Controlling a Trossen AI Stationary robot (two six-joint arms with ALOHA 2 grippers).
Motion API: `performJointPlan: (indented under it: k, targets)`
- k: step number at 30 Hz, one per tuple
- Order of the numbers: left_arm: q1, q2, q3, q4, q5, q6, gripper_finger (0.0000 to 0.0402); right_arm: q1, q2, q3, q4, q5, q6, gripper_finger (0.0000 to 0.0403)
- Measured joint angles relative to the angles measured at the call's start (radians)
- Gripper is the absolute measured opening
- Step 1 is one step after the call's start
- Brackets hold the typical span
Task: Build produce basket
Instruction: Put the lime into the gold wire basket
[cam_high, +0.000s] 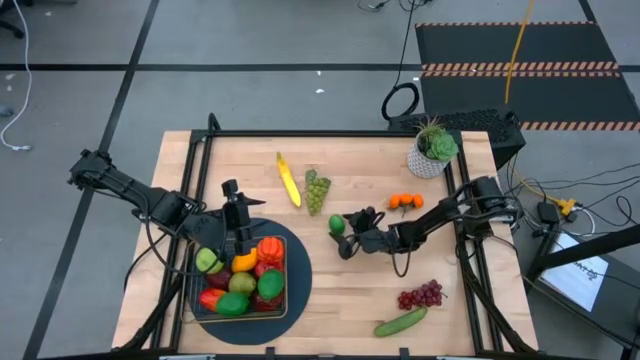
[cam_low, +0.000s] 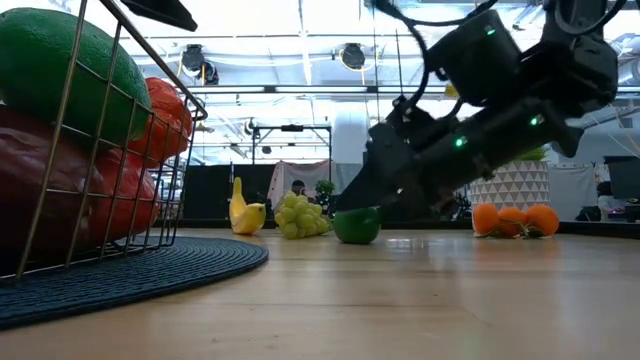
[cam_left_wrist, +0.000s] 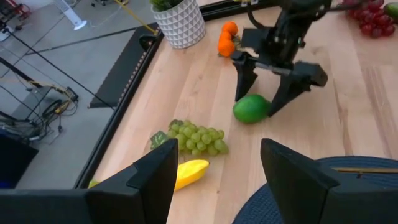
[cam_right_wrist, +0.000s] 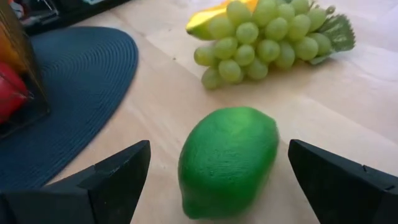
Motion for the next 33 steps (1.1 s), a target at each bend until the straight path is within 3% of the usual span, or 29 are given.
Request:
performJointPlan:
  k: [7, 22, 33]
  targets:
    - [0.000, 0.000, 0.000, 0.013, 0.000, 0.008, 0.0228, -0.014, 0.077, 0.049, -0.023, 0.045, -0.005, 0.0362]
    - [0.000, 0.000, 0.000, 0.020, 0.000, 0.018, 0.0228, -0.029, 0.073, 0.049, -0.059, 0.018, -0.028, 0.0230]
    - [0.000, 0.000, 0.000, 0.028, 0.000, 0.018, 0.0228, -0.033, 0.015, 0.048, -0.064, -0.059, -0.110, 0.0229]
